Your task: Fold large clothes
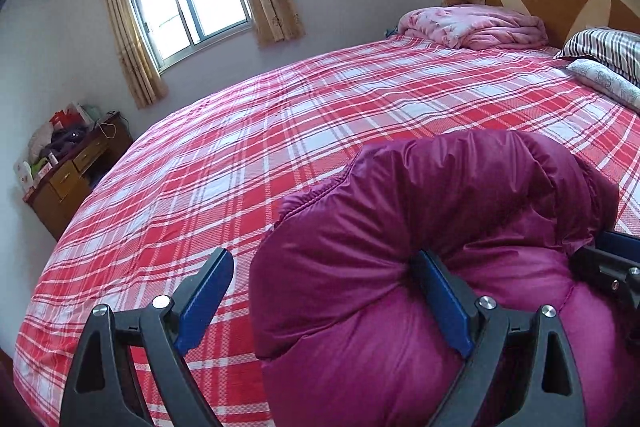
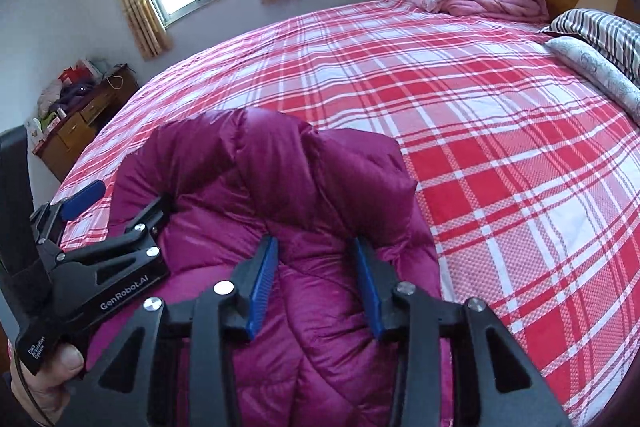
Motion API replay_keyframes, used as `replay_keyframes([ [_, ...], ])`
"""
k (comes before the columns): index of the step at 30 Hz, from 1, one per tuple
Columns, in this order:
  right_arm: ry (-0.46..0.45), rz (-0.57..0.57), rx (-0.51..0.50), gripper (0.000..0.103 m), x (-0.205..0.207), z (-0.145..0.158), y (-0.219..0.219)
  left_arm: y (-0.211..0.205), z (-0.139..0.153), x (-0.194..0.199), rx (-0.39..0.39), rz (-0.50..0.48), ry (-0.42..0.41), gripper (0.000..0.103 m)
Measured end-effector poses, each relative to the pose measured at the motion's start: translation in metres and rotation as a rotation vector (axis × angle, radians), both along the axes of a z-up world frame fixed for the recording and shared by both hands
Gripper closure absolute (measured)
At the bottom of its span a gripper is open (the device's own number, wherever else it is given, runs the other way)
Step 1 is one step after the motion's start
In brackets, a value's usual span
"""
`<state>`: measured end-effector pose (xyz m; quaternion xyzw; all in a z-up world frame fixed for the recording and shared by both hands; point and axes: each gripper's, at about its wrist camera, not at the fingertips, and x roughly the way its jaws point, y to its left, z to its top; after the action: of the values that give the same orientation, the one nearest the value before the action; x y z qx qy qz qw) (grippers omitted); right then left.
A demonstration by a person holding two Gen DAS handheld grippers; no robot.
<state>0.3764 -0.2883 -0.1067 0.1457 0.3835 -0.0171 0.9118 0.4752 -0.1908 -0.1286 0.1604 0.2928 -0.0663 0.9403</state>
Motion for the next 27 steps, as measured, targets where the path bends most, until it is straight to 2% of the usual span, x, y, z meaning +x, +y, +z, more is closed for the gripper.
replay_keyframes([
  [12,0.019,-0.009,-0.011,0.062,0.003,-0.013,-0.001,0.006,-0.013,0.009,-0.078,-0.016,0.061,0.007],
  [27,0.041,-0.012,-0.058,0.061,0.008,-0.018,0.004,0.004,-0.019,0.013,-0.073,-0.021,0.084,0.004],
])
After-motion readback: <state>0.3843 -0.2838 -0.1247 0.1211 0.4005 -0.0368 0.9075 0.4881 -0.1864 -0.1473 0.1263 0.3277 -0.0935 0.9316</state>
